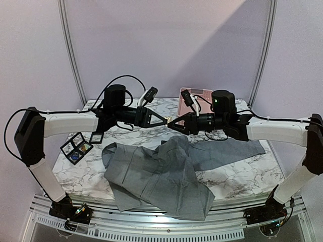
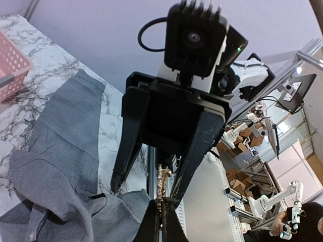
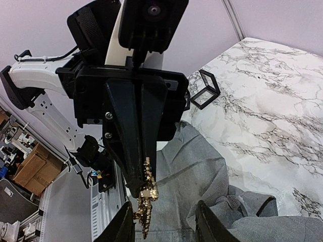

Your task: Remove the brooch from the garment

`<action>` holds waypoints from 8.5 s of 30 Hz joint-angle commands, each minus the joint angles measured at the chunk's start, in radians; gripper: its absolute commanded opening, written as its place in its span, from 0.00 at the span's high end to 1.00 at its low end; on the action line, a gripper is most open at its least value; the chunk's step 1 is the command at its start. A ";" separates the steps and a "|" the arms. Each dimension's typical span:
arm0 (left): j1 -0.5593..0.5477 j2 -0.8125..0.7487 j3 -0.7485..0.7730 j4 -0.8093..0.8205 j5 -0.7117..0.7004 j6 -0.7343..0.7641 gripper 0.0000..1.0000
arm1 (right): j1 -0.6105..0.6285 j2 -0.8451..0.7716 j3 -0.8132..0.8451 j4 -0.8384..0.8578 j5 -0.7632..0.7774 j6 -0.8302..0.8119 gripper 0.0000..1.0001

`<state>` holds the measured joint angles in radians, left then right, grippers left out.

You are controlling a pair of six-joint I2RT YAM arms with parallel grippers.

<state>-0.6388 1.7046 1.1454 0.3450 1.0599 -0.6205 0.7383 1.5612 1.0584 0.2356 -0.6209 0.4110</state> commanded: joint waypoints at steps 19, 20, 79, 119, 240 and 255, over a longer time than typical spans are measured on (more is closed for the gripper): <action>-0.022 -0.017 0.031 -0.152 -0.006 0.140 1.00 | -0.042 0.082 0.026 -0.004 -0.041 0.078 0.67; -0.022 -0.019 0.031 -0.154 -0.007 0.141 1.00 | -0.042 0.085 0.028 -0.004 -0.044 0.078 0.68; 0.023 -0.022 0.030 -0.198 -0.098 0.149 1.00 | -0.075 0.006 -0.057 0.058 -0.005 0.095 0.65; -0.025 -0.350 -0.142 -0.183 -0.422 0.336 1.00 | 0.089 -0.050 -0.191 0.435 0.352 -0.334 0.22; 0.008 -0.164 -0.163 0.207 -0.091 -0.023 1.00 | 0.010 0.027 -0.015 0.380 -0.247 -0.097 0.53; 0.007 -0.176 -0.168 0.214 -0.096 -0.020 1.00 | 0.006 0.076 0.025 0.352 -0.278 -0.072 0.69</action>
<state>-0.6403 1.5524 0.9897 0.5556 0.9680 -0.6579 0.7494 1.6127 1.0546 0.5980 -0.8738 0.3305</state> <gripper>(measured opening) 0.026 0.318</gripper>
